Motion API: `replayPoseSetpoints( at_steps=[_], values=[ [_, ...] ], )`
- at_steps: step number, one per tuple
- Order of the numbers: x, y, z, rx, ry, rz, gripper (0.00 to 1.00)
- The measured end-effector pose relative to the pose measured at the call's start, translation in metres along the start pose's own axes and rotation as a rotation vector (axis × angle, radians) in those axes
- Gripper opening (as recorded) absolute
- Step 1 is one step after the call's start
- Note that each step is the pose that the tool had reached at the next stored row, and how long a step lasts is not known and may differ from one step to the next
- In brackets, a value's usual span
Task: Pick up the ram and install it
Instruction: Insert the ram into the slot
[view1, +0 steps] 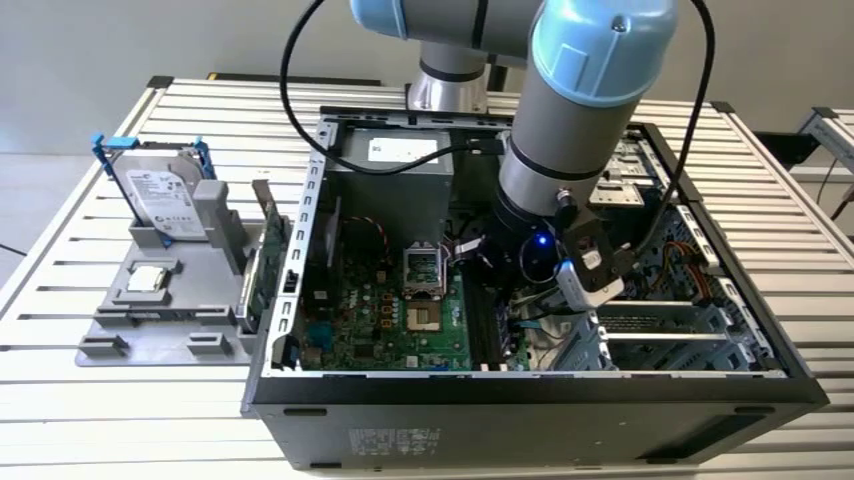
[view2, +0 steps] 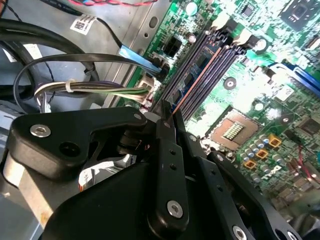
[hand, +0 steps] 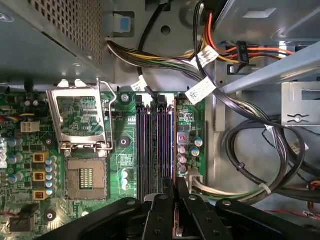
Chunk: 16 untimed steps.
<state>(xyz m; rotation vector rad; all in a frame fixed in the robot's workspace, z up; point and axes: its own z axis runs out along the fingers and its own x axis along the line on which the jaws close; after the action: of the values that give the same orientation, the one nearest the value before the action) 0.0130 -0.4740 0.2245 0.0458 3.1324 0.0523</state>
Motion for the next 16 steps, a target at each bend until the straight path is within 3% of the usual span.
replayPoseSetpoints(
  at_steps=[7,13,16],
  values=[
    [-0.0004,0.0003,0.0006,0.0020,-0.0001,0.000,0.00],
    [-0.0008,0.0005,0.0016,0.0206,-0.0008,0.000,0.00],
    [-0.0008,0.0005,0.0023,0.0219,-0.0008,0.000,0.00]
  ],
)
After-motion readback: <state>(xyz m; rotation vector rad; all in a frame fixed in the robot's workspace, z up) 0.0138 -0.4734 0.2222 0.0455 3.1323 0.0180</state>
